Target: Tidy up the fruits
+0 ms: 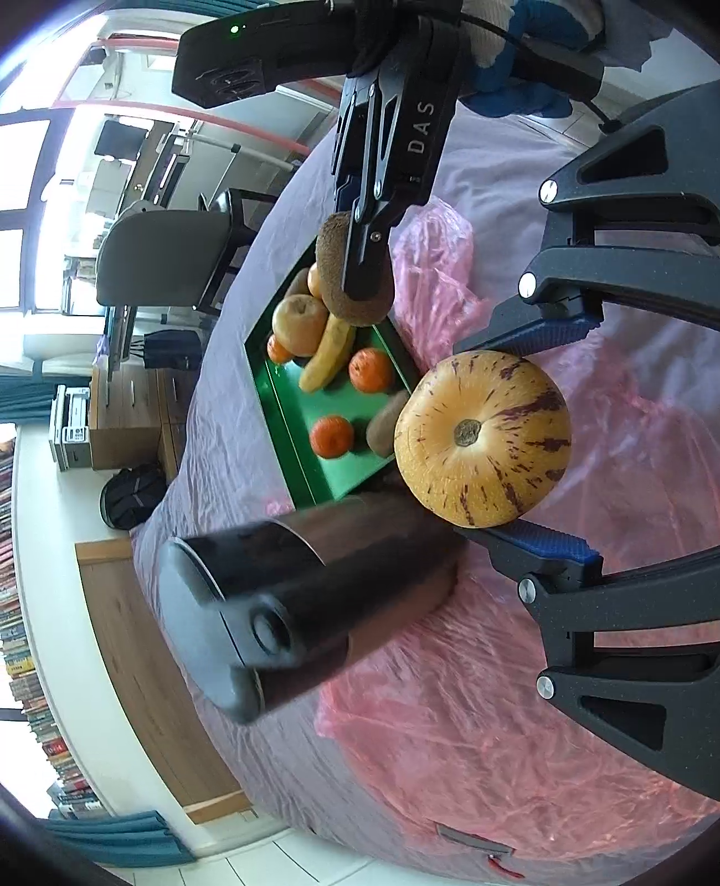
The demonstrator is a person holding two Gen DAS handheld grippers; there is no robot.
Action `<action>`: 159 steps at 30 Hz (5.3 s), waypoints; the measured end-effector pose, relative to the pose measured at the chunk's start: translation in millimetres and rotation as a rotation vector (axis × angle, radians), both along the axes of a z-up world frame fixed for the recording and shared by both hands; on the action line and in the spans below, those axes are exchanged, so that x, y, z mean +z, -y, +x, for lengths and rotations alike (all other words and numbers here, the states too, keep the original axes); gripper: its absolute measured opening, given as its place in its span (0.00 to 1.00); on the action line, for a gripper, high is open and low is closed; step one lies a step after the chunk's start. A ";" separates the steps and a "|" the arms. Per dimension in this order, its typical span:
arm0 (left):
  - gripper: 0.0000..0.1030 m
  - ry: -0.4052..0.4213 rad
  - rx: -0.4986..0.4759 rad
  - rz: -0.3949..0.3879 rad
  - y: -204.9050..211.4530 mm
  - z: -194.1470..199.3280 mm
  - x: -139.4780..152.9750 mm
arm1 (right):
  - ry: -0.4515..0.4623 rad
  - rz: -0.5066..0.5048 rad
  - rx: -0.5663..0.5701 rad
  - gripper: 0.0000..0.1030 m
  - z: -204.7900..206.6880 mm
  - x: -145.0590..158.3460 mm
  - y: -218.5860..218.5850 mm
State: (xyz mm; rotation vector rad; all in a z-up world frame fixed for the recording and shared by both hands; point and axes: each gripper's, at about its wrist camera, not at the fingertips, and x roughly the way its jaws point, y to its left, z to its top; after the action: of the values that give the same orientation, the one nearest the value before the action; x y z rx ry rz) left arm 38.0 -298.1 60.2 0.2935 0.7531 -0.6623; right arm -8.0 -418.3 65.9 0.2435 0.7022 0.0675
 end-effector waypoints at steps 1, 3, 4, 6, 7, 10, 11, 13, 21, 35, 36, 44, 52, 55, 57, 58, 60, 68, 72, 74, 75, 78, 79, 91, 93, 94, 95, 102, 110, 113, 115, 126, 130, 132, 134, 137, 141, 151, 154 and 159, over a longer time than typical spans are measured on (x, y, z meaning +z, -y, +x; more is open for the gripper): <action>0.47 0.001 -0.010 -0.003 14.2 5.5 0.8 | 0.007 -0.002 -0.013 0.46 4.4 0.5 9.7; 0.47 0.002 -0.019 -0.011 36.6 17.3 0.0 | 0.020 -0.008 -0.035 0.46 14.8 0.7 30.2; 0.47 0.002 -0.019 -0.013 46.1 24.7 0.3 | 0.025 -0.011 -0.044 0.46 20.8 0.3 38.1; 0.47 -0.002 -0.013 -0.018 62.0 38.9 -3.3 | 0.037 -0.015 -0.058 0.46 37.6 -0.8 52.3; 0.47 -0.006 -0.009 -0.021 71.6 49.2 -5.6 | 0.041 -0.018 -0.062 0.46 45.8 -1.6 58.2; 0.47 0.002 0.003 -0.014 93.2 73.1 -13.7 | 0.059 -0.026 -0.072 0.46 72.3 -2.7 75.5; 0.47 0.003 0.007 -0.012 98.9 80.0 -16.7 | 0.066 -0.026 -0.076 0.46 83.5 -3.7 81.5; 0.47 0.011 0.015 -0.003 111.1 95.4 -25.3 | 0.071 -0.022 -0.080 0.46 101.8 -7.5 88.9; 0.47 -0.010 -0.006 0.014 142.3 127.6 -61.5 | 0.020 -0.049 -0.078 0.46 176.8 -38.2 105.1; 0.47 -0.041 -0.022 0.053 163.9 136.4 -98.8 | -0.093 -0.133 -0.063 0.46 216.8 -82.7 105.3; 0.47 -0.039 -0.022 0.057 164.8 136.0 -98.7 | -0.098 -0.143 -0.062 0.46 217.3 -83.1 105.1; 0.48 -0.072 -0.011 0.064 165.1 133.0 -100.2 | -0.114 -0.182 -0.060 0.47 214.5 -80.8 104.2; 0.55 -0.060 -0.005 0.040 158.4 121.2 -79.5 | -0.097 -0.155 -0.088 0.62 191.1 -65.4 109.9; 0.59 -0.053 0.002 0.024 151.9 111.5 -68.7 | -0.080 -0.154 -0.096 0.64 174.0 -54.2 107.4; 0.61 -0.058 0.002 0.014 146.4 103.9 -62.3 | -0.072 -0.156 -0.103 0.69 160.8 -46.4 104.9; 0.61 -0.058 0.000 0.008 142.0 98.9 -58.3 | -0.068 -0.158 -0.106 0.73 152.3 -41.9 102.6; 0.63 -0.055 -0.003 0.003 133.7 89.4 -52.0 | -0.064 -0.165 -0.109 0.78 140.0 -35.3 99.0; 0.79 -0.027 0.020 -0.001 78.5 37.4 -26.3 | -0.083 -0.183 -0.108 0.96 71.5 -21.2 63.8; 0.81 -0.032 0.089 -0.005 35.0 19.7 -18.8 | -0.085 -0.185 -0.089 1.00 37.9 -19.5 34.0; 0.81 -0.027 0.136 -0.011 16.5 14.9 -16.1 | -0.078 -0.172 -0.074 1.00 22.9 -17.8 16.2; 0.81 -0.020 0.161 -0.009 6.5 11.5 -15.0 | -0.075 -0.167 -0.067 1.00 18.4 -16.8 9.4; 0.81 0.024 0.237 -0.016 -24.4 -0.4 -7.9 | -0.056 -0.170 -0.047 1.00 2.4 -12.6 -15.8; 0.81 0.039 0.272 -0.015 -35.5 -3.4 -5.9 | -0.041 -0.177 -0.046 1.00 -3.3 -10.2 -24.0; 0.88 0.092 0.411 -0.042 -106.0 -41.5 -4.1 | -0.001 -0.179 -0.076 1.00 -44.5 -1.3 -67.8; 0.88 0.090 0.418 -0.049 -111.0 -44.0 -5.8 | 0.005 -0.189 -0.081 1.00 -48.4 1.2 -71.5; 0.88 0.088 0.421 -0.051 -114.0 -45.4 -5.7 | 0.008 -0.195 -0.084 1.00 -50.7 2.5 -73.5; 0.88 0.090 0.426 -0.052 -116.4 -46.8 -5.3 | 0.009 -0.201 -0.086 1.00 -52.0 3.7 -75.1; 0.95 0.108 0.447 -0.094 -130.6 -52.6 6.4 | 0.038 -0.223 -0.079 1.00 -60.4 17.3 -83.7; 0.98 0.125 0.440 -0.122 -135.7 -54.5 15.8 | 0.047 -0.239 -0.079 1.00 -61.1 23.9 -85.5; 0.98 0.113 0.436 -0.133 -135.7 -53.9 12.9 | 0.045 -0.246 -0.075 1.00 -62.4 22.9 -84.6; 0.98 0.110 0.432 -0.132 -134.7 -53.7 10.0 | 0.043 -0.251 -0.079 1.00 -62.9 21.4 -83.1; 0.99 0.081 0.418 -0.104 -126.3 -48.0 -3.8 | 0.037 -0.261 -0.124 1.00 -65.0 17.8 -60.0; 0.98 0.076 0.417 -0.099 -125.0 -45.9 -5.0 | 0.035 -0.261 -0.143 1.00 -65.7 17.4 -50.7; 0.98 0.077 0.416 -0.102 -125.5 -44.5 -4.0 | 0.034 -0.261 -0.151 1.00 -66.1 17.6 -46.3; 0.98 0.078 0.418 -0.101 -125.9 -43.2 -2.9 | 0.034 -0.265 -0.159 1.00 -67.0 17.7 -41.9; 0.98 0.078 0.422 -0.100 -127.4 -41.4 -2.6 | 0.036 -0.263 -0.168 1.00 -68.4 18.7 -36.1; 0.98 0.077 0.421 -0.096 -127.4 -40.7 -3.1 | 0.037 -0.262 -0.175 1.00 -68.8 19.0 -30.2; 0.98 0.085 0.412 -0.088 -125.7 -42.8 -2.3 | 0.038 -0.263 -0.179 1.00 -69.0 18.6 -27.1; 0.98 0.085 0.412 -0.087 -126.2 -43.1 -2.0 | 0.038 -0.260 -0.185 1.00 -70.1 17.9 -23.3; 0.98 0.081 0.403 -0.085 -125.9 -43.7 -2.7 | 0.031 -0.261 -0.188 1.00 -71.0 16.0 -22.6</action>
State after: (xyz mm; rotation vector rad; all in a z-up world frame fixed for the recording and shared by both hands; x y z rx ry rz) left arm -5.7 -172.3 57.5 0.0841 0.6788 -0.2980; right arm -79.0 -395.7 81.9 0.0570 0.6468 -0.1980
